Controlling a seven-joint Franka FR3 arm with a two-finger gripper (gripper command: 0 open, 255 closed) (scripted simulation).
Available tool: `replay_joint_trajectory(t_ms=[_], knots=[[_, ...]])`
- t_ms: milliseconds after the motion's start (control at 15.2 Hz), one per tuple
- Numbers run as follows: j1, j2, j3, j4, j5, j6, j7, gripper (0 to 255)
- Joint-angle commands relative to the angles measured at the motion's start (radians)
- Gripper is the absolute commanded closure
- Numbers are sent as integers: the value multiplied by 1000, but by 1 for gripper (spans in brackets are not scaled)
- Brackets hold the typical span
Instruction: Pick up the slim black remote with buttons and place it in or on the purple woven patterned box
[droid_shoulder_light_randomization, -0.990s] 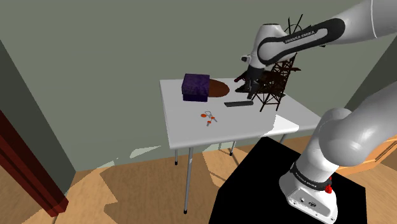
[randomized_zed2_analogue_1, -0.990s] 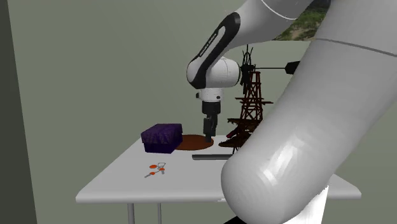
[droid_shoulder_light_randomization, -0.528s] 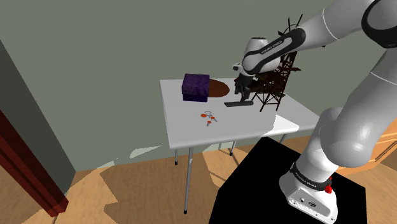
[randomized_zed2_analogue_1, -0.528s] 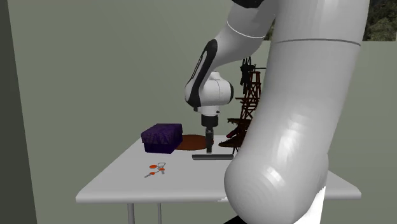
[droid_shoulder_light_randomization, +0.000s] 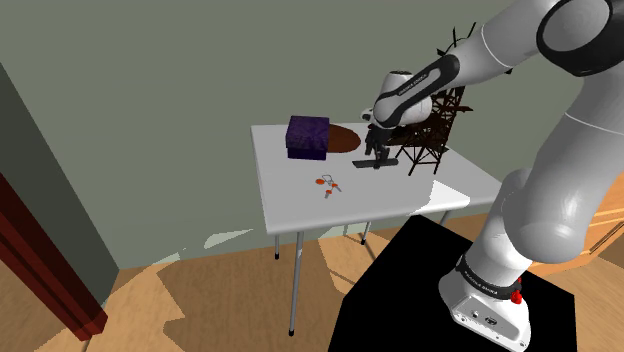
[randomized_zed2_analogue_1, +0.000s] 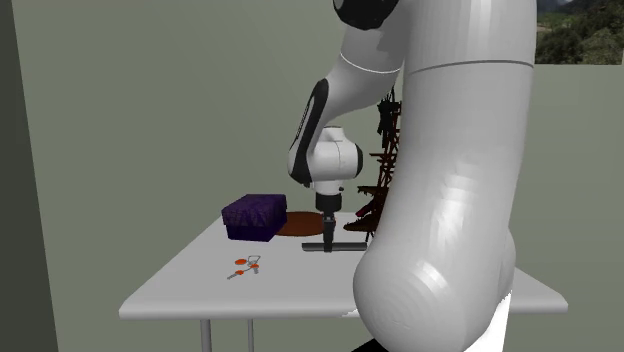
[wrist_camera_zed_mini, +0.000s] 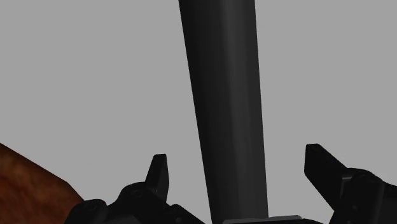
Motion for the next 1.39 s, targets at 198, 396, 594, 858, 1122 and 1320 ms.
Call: replay_joint_trajectory(t_ms=[198,396,594,858,1122,1320], knots=[[0,5,0,-1,5,6,-4,0],[0,5,0,-1,5,5,-4,0],[0,5,0,-1,5,5,-4,255],[0,5,0,-1,5,6,-4,255],[-1,-8,0,3,-7,-9,4,255],[-3,-44,3,16,-37,-52,26,255]])
